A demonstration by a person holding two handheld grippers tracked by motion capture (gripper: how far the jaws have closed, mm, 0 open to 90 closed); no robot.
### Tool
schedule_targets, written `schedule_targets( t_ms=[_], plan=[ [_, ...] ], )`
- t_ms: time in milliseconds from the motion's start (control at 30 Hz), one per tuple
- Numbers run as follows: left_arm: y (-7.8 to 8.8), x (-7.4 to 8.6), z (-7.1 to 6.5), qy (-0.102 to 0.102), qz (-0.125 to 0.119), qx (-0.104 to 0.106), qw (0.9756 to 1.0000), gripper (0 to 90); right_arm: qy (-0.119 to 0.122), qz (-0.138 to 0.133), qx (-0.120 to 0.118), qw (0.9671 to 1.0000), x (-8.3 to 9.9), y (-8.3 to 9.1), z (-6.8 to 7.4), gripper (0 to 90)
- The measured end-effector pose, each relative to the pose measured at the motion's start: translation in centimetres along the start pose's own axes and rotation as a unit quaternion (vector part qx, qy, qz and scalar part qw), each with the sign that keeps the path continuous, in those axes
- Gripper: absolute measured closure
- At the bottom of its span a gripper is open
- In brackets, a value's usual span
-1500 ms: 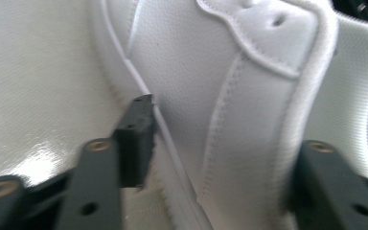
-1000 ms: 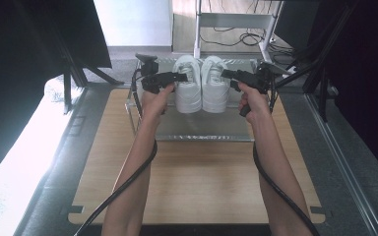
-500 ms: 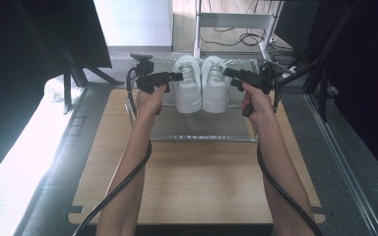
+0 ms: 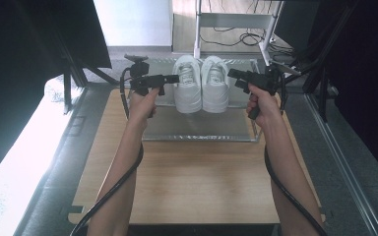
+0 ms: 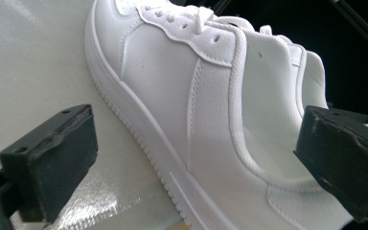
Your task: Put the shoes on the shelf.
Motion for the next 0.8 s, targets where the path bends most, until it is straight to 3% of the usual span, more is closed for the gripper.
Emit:
schedule_targets(
  t_ms=[367, 467, 800],
  plan=[
    [1.4, 0.9, -0.1, -0.017, -0.008, 0.014, 0.9997, 0.0, 0.006, 0.008, -0.017, 0.9998, 0.8, 2.1, -0.7, 14.6],
    [2.0, 1.5, 0.0, -0.01, -0.009, 0.028, 0.9995, 0.0, 0.006, 0.012, -0.021, 0.9997, 1.3, 2.8, -1.2, 14.6],
    [3.6, 3.4, 0.3, -0.016, -0.018, 0.051, 0.9984, 0.0, 0.015, 0.023, -0.033, 0.9991, 2.7, 5.0, -2.4, 14.1]
  ],
)
Point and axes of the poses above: each handheld gripper's, and its own axes: y roughly backward along the jaws, x roughly out of its underside, z roughly to its left, the point moved 8 cm from there along -y, roughly forward along the jaws, and after that the axes turned 5 degrees about x, right-handed, at the moved point
